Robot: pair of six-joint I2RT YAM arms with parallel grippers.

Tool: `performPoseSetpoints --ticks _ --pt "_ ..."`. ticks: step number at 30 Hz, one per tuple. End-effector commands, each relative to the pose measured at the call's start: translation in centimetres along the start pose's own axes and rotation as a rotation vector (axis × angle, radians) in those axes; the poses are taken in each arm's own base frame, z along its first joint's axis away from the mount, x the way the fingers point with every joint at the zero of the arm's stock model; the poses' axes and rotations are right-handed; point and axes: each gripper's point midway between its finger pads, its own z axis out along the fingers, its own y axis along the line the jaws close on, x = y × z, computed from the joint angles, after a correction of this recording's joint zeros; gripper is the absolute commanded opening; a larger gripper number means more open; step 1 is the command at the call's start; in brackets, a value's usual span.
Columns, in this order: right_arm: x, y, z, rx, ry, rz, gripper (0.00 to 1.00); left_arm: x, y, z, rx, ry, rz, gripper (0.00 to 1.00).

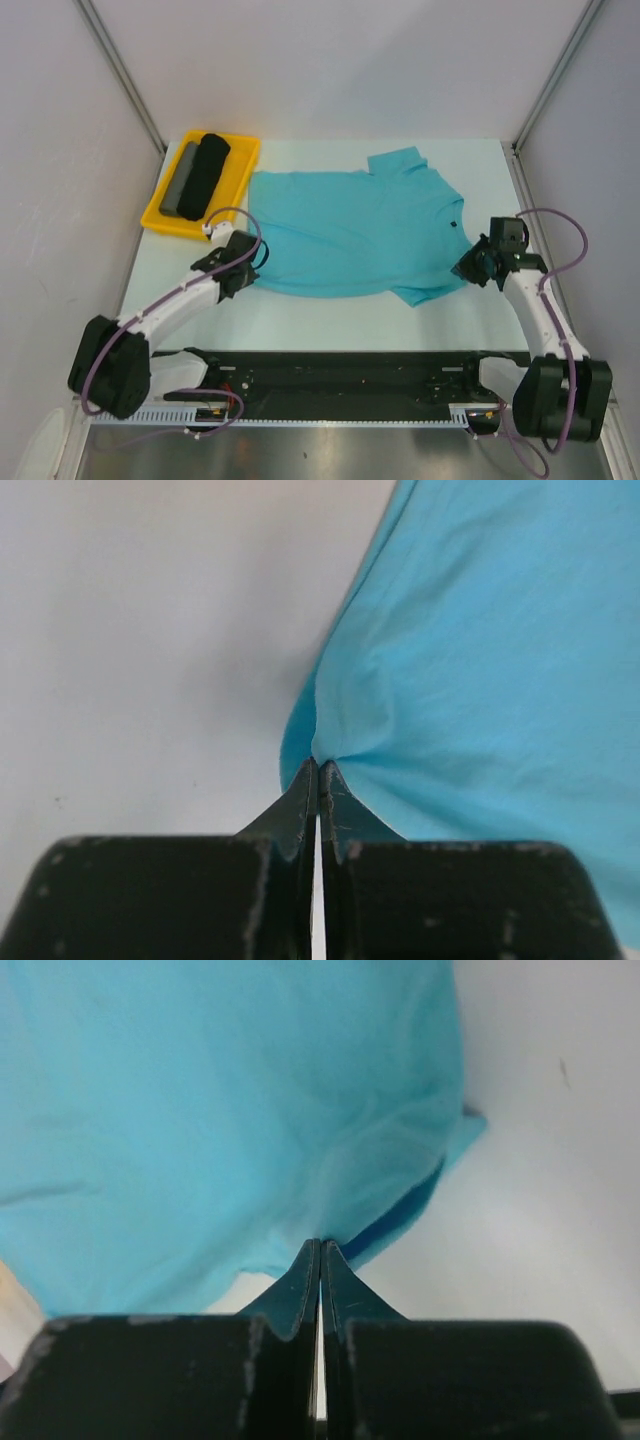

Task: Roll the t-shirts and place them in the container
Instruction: Fold the T-shirt at the center of the board.

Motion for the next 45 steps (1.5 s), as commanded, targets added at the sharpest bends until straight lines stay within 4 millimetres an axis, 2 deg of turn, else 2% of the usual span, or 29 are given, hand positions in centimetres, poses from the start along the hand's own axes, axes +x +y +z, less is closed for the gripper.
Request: performPoseSetpoints --ticks 1,2,4,6,9,10,11,16,24,31,39,45 --pt "-5.7 5.7 0.7 -0.090 -0.137 -0.033 0.00 -4.8 -3.2 0.8 -0.018 -0.081 0.022 0.00" --pt "-6.3 6.3 1.1 -0.095 -0.142 -0.036 0.00 -6.3 -4.5 0.7 -0.006 -0.100 0.017 0.00" --pt "-8.0 7.8 2.7 -0.101 -0.155 -0.035 0.00 -6.6 -5.0 2.2 -0.050 -0.088 0.057 0.00" --pt "-9.3 9.0 4.4 -0.113 -0.151 -0.033 0.00 -8.2 -6.2 2.7 -0.056 -0.100 0.060 0.00" --pt "-10.3 10.0 6.6 -0.126 -0.147 -0.033 0.00 -9.5 -7.5 4.2 -0.067 -0.097 0.072 0.00" --pt "-10.9 10.5 6.9 -0.139 -0.154 -0.032 0.00 -9.3 -7.5 5.2 -0.089 -0.081 0.082 0.00" --pt "-11.4 11.1 7.3 -0.155 -0.168 -0.035 0.00 -10.1 -8.1 5.3 -0.085 -0.093 0.074 0.00" --pt "-12.5 11.3 9.6 -0.169 -0.151 -0.024 0.00 -11.1 -8.8 6.7 -0.099 -0.083 0.063 0.00" --pt "-14.6 11.0 9.1 -0.196 -0.182 -0.002 0.00 -12.0 -8.2 6.5 -0.114 -0.106 0.064 0.00" --pt "-14.9 10.9 9.5 -0.202 -0.178 0.011 0.00 -12.0 -6.7 6.7 -0.132 -0.101 0.034 0.00" --pt "-15.2 10.1 9.3 -0.188 -0.175 0.025 0.00 -12.8 -7.0 6.6 -0.121 -0.112 0.031 0.00" --pt "-15.3 10.2 10.2 -0.217 -0.159 0.038 0.00 -12.8 -7.5 7.6 -0.109 -0.091 0.036 0.00"
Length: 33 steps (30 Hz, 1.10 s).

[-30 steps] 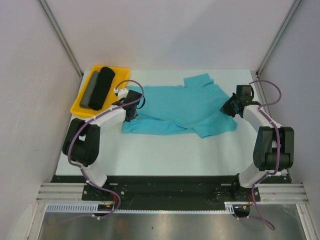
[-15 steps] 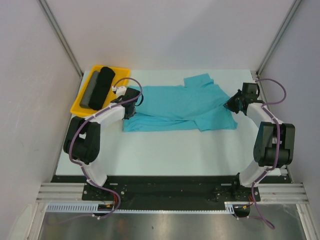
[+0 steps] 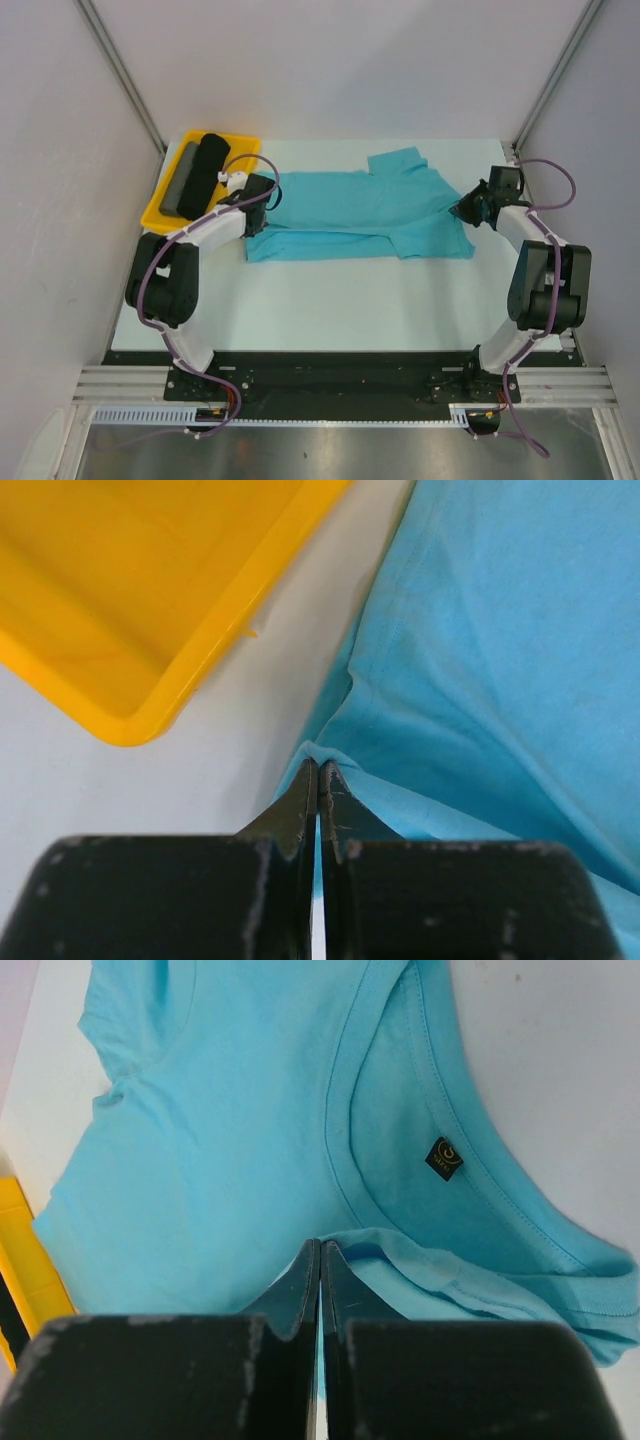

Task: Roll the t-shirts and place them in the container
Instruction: Fold the T-shirt at the center of the board.

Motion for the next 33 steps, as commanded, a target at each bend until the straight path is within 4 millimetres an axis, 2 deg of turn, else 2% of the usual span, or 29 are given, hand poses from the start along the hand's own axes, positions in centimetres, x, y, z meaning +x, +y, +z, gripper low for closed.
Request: performPoseSetpoints --ticks 1,4,6,7,8,11,12,13,14,15,16,17,18,20,21,23,24,25,26,33 --pt "-2.0 1.7 0.6 -0.061 -0.042 -0.001 0.00 -2.3 -0.9 -0.1 0.031 -0.039 -0.011 0.00" --pt "-1.6 1.4 1.3 -0.062 -0.027 0.007 0.00 -2.2 -1.0 0.4 0.040 -0.029 -0.007 0.06" --pt "-1.3 1.3 1.7 -0.060 -0.018 0.007 0.01 -2.4 -0.7 0.6 0.037 -0.020 -0.012 0.30" --pt "-1.2 1.1 1.9 -0.059 -0.011 0.008 0.06 -2.5 -0.5 0.5 0.039 -0.022 -0.017 0.46" --pt "-1.1 0.9 2.0 -0.054 -0.008 0.009 0.10 -2.6 -0.6 0.3 0.059 -0.020 -0.024 0.67" --pt "-1.3 0.7 1.7 -0.040 -0.017 0.002 0.29 -2.6 -0.4 -1.4 0.131 -0.029 -0.056 0.77" --pt "-1.3 0.6 1.4 -0.031 -0.017 -0.003 0.32 -1.3 0.1 -1.5 0.139 -0.006 -0.060 0.77" --pt "-1.5 0.4 1.2 -0.015 -0.026 -0.003 0.37 -1.6 0.1 -2.8 0.177 -0.022 -0.095 0.77" --pt "-1.6 0.1 0.9 0.000 -0.029 -0.002 0.38 -1.1 0.3 -3.1 0.192 -0.017 -0.112 0.74" --pt "-1.6 -0.3 0.3 0.022 -0.028 0.002 0.38 0.6 0.8 -3.0 0.202 0.008 -0.115 0.73" --pt "-2.0 -1.1 -0.1 0.055 -0.043 0.011 0.39 0.6 0.9 -3.8 0.226 0.006 -0.148 0.71" --pt "-2.0 -1.6 -0.5 0.077 -0.044 0.014 0.39 1.2 1.1 -3.9 0.233 0.015 -0.157 0.65" --pt "-2.0 -2.1 -1.2 0.098 -0.039 0.015 0.39 2.4 1.4 -3.7 0.241 0.033 -0.163 0.62" --pt "-2.1 -3.3 -1.8 0.133 -0.041 0.025 0.39 2.9 1.8 -3.8 0.242 0.033 -0.195 0.61" --pt "-2.1 -3.4 -2.6 0.141 -0.044 0.025 0.39 3.9 2.0 -3.5 0.240 0.048 -0.196 0.60" --pt "-1.6 -4.7 -3.1 0.179 -0.048 0.026 0.39 3.7 1.4 -3.4 0.276 0.031 -0.230 0.60" --pt "-1.3 -5.2 -3.4 0.192 -0.046 0.029 0.39 4.3 1.6 -3.2 0.277 0.037 -0.240 0.60" --pt "-1.2 -5.6 -3.8 0.198 -0.048 0.036 0.40 3.9 0.8 -3.2 0.312 0.024 -0.266 0.60" --pt "-0.4 -6.9 -3.9 0.220 -0.034 0.052 0.39 3.9 0.6 -3.2 0.327 0.019 -0.279 0.60" --pt "2.5 -10.8 -4.9 0.276 -0.010 0.081 0.37 5.0 0.8 -2.5 0.321 0.032 -0.306 0.60"
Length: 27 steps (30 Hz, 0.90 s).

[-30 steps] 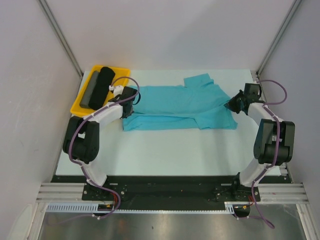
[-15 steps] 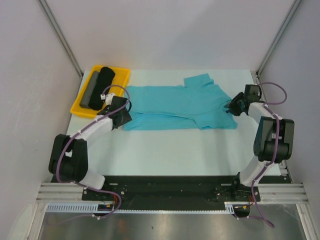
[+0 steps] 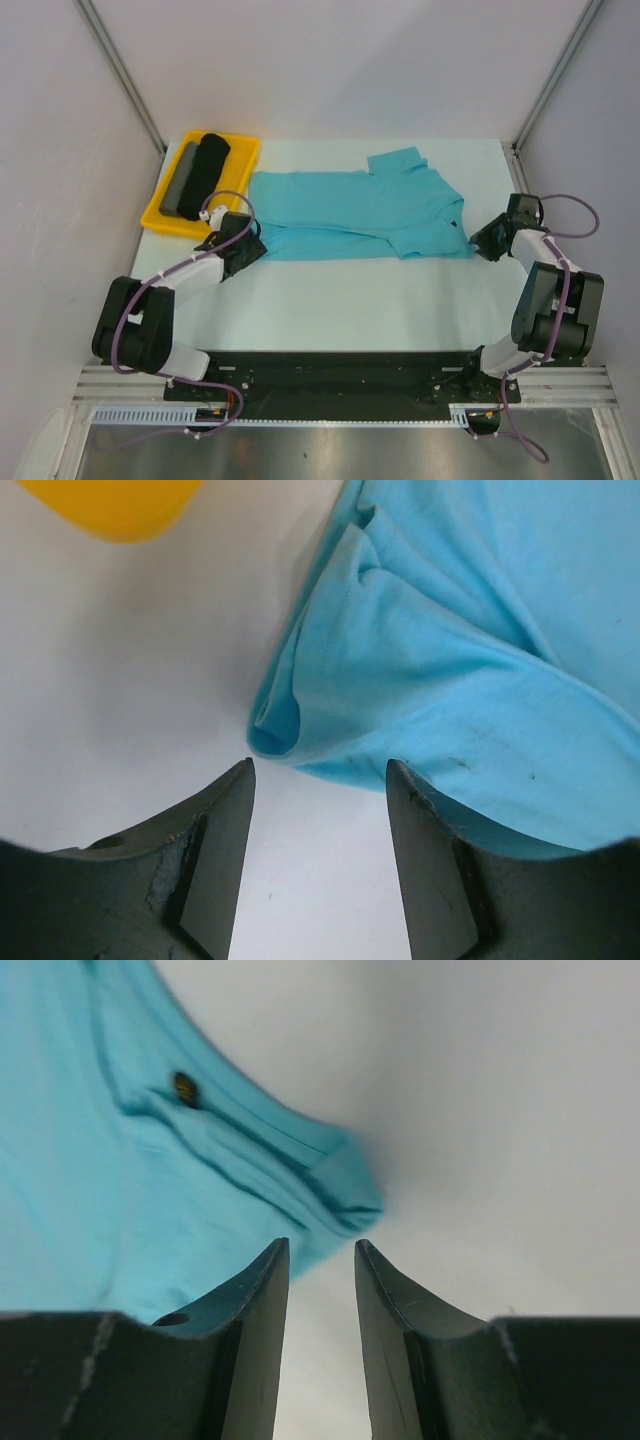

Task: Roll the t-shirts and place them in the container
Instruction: Fold the T-shirt at the center of the board.

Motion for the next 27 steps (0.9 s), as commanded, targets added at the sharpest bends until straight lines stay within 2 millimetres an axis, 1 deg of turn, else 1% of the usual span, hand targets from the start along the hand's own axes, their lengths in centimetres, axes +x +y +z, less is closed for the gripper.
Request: performPoseSetpoints --ticks 1,3,6,8,10,13,17,20,24,26,27 --pt "1.2 -2.5 -0.4 0.045 0.001 -0.002 0.37 -1.2 -1.2 0.1 0.053 -0.051 -0.072 0.60" --pt "1.9 -2.9 -0.2 0.047 0.014 0.002 0.37 -1.1 -0.6 0.3 0.036 -0.054 -0.074 0.60" --pt "2.3 -3.3 0.0 0.047 0.014 0.008 0.37 -1.0 -0.3 0.5 0.034 -0.052 -0.080 0.60" --pt "2.2 -3.1 0.3 0.037 0.008 0.008 0.37 -0.9 -0.1 0.7 0.027 -0.050 -0.079 0.60" --pt "2.5 -3.1 0.8 0.032 0.026 0.013 0.37 -0.7 0.2 0.9 0.019 -0.044 -0.080 0.61" --pt "2.5 -3.2 1.5 0.034 0.028 0.024 0.37 -0.9 0.5 1.1 0.012 -0.054 -0.084 0.61" --pt "2.1 -2.4 2.1 0.008 0.009 0.030 0.37 -1.0 0.8 1.7 0.006 -0.052 -0.083 0.61" --pt "2.2 -2.1 2.5 0.000 0.011 0.031 0.37 -0.8 1.0 2.1 -0.011 -0.045 -0.077 0.61" --pt "2.5 -2.3 3.1 0.010 0.017 0.019 0.32 -0.6 1.4 2.6 -0.029 -0.043 -0.074 0.60" --pt "2.3 -2.5 3.2 0.016 0.004 0.011 0.31 -0.9 1.3 2.8 -0.032 -0.048 -0.067 0.59" --pt "2.2 -2.5 3.3 0.016 0.000 0.008 0.30 -0.7 1.4 3.1 -0.041 -0.044 -0.060 0.56"
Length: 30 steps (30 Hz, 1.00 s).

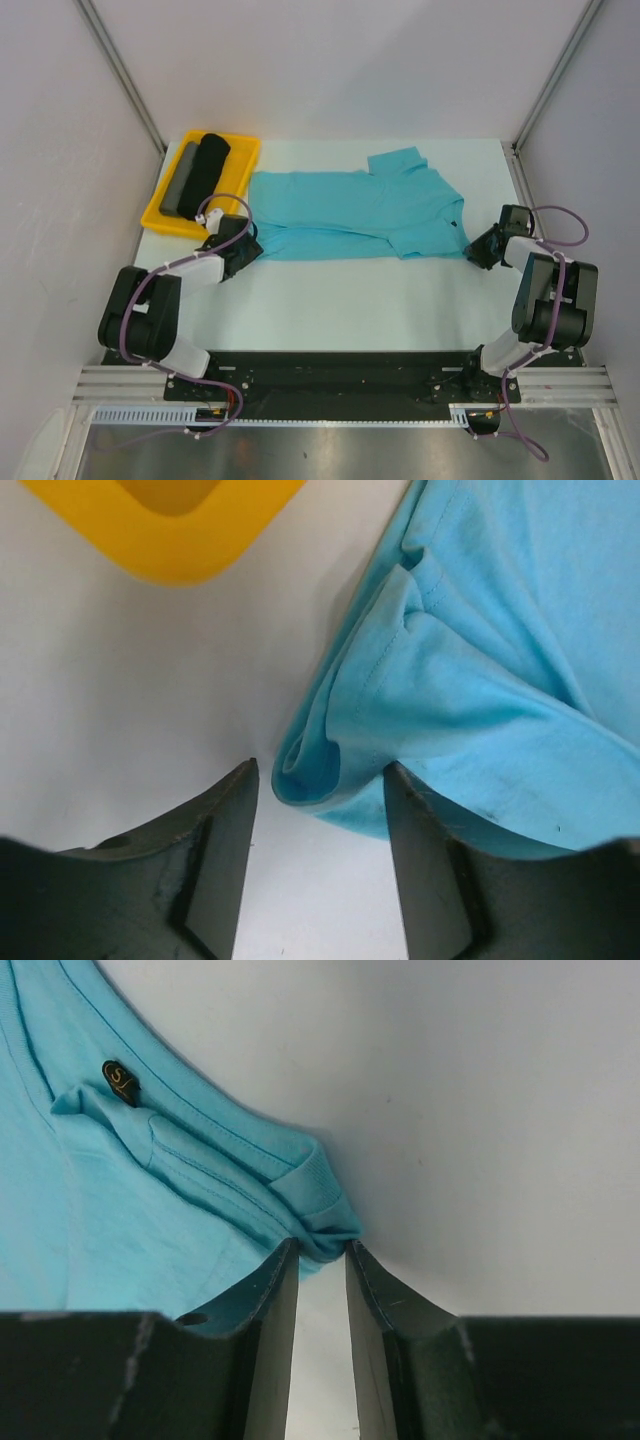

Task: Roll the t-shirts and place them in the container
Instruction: Fold the T-shirt at the center of the board.

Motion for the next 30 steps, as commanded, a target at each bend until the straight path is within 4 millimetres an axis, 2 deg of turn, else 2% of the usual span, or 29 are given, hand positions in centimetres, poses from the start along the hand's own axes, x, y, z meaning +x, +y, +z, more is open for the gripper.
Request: performPoseSetpoints --ticks 1,4,5,6,8,9,12,14,17,22,25,27,29,30 --pt "-1.2 0.5 0.4 -0.012 -0.052 -0.015 0.28 -0.6 0.2 1.1 -0.029 -0.015 0.004 0.55" --pt "-1.3 0.8 0.4 -0.019 -0.060 -0.023 0.22 -0.9 -0.2 1.6 -0.033 -0.017 0.016 0.44" --pt "-1.4 0.8 0.4 -0.017 -0.059 -0.027 0.16 -1.2 -0.4 1.7 -0.034 -0.024 0.017 0.41" --pt "-1.6 1.0 0.4 -0.019 -0.063 -0.032 0.13 -1.3 -0.4 1.7 -0.039 -0.027 0.018 0.28" --pt "-1.8 1.0 0.0 -0.011 -0.066 -0.036 0.02 -1.9 -0.5 1.7 -0.057 -0.039 0.021 0.15" --pt "-2.1 1.0 -0.2 -0.010 -0.073 -0.043 0.00 -1.8 -0.1 1.6 -0.075 -0.031 0.028 0.00" --pt "-2.7 0.4 -1.3 0.010 -0.085 -0.046 0.00 -2.4 0.4 0.6 -0.107 -0.039 0.037 0.00" --pt "-2.7 -0.7 -2.0 0.051 -0.078 -0.033 0.00 -3.0 0.5 -0.3 -0.115 -0.048 0.049 0.00" --pt "-3.0 -2.3 -3.4 0.106 -0.083 -0.023 0.00 -3.1 1.6 -1.8 -0.151 -0.043 0.066 0.00" --pt "-3.3 -4.1 -6.8 0.139 -0.104 0.002 0.00 -1.5 3.6 -3.9 -0.153 -0.021 0.059 0.00" --pt "-3.1 -4.8 -8.9 0.145 -0.125 0.004 0.00 0.4 5.6 -5.0 -0.161 0.010 0.051 0.00" --pt "-2.1 -5.8 -9.4 0.164 -0.108 0.014 0.00 0.7 5.9 -5.9 -0.136 -0.002 0.036 0.00" --pt "-1.6 -6.4 -10.1 0.166 -0.114 0.016 0.00 2.1 7.1 -6.3 -0.138 0.023 0.031 0.00" --pt "-0.5 -7.3 -10.0 0.182 -0.093 0.024 0.00 1.9 6.9 -6.8 -0.115 0.009 0.020 0.00"
